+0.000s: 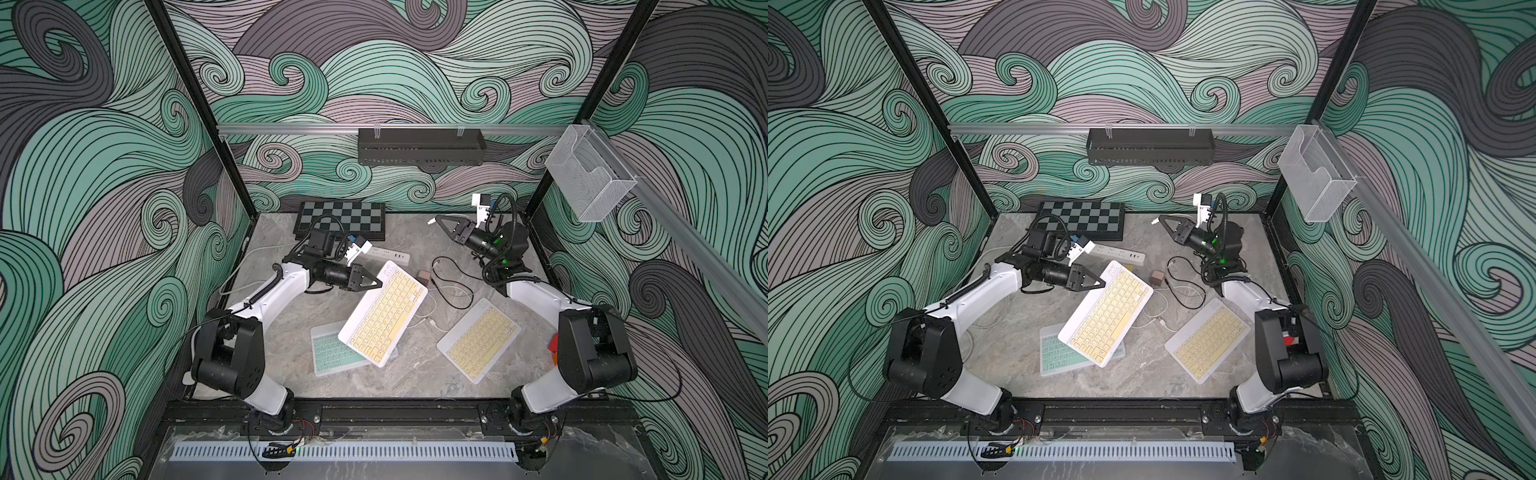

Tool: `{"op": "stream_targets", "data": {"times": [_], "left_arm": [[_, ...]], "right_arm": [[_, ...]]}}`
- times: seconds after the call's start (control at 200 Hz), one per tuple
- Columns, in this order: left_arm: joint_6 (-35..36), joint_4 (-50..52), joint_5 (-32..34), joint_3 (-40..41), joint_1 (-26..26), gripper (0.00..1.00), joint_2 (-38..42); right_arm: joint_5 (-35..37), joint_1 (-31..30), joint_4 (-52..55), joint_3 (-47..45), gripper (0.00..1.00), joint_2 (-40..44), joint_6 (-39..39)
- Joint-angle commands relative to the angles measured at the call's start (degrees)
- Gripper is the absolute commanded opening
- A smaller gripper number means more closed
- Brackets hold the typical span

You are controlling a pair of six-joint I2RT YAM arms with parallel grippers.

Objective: Unplug the wireless keyboard
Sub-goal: Remove the power cord from the keyboard, then place the power cord at the center of the board.

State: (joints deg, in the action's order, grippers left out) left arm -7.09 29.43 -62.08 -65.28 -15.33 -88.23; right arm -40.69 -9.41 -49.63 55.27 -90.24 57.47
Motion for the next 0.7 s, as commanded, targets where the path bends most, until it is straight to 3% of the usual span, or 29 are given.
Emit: {"op": "stream_targets", "data": {"times": [0.0,0.29,0.49,0.695], "left_arm": [[-0.3,2.9,1.8,-4.2,4.0,0.0,1.3],[-3.8,1.5,6.4,-4.6,14.2,0.0,3.9],[-7.5,0.0,7.7,-2.5,19.5,0.0,2.6],[-8.2,-1.4,7.2,-0.7,21.7,0.0,2.4]], "right_arm": [[-2.2,-0.3,3.8,3.2,0.0,-1.3,-2.5],[-2.1,-6.2,34.6,14.4,0.0,-3.5,-21.4],[-0.8,-9.2,44.9,21.2,0.0,-8.7,-26.7],[3.5,-11.5,51.2,23.3,0.0,-13.5,-31.9]]}}
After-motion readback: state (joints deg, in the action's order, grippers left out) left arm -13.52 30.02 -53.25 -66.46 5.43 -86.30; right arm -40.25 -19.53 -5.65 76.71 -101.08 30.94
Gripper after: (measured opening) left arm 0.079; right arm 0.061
